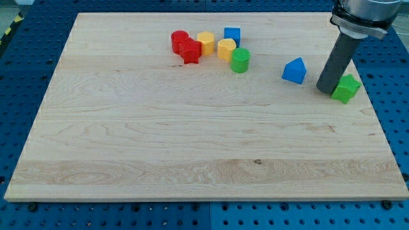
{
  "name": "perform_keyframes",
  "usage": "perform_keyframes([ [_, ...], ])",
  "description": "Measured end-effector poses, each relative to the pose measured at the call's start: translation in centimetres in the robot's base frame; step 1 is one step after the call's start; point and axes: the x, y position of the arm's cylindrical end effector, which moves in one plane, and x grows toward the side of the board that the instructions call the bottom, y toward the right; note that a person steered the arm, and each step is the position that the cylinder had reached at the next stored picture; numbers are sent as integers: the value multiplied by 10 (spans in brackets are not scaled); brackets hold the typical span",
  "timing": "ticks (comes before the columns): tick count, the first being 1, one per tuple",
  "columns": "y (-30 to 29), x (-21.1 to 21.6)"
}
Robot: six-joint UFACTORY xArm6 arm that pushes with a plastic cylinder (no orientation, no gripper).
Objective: Place the arm above the blue triangle
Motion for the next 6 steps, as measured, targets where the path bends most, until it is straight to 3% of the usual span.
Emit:
perform_keyframes([
  [2, -80, 21],
  [3, -97, -37],
  [4, -96, -77],
  [6, -42, -80],
])
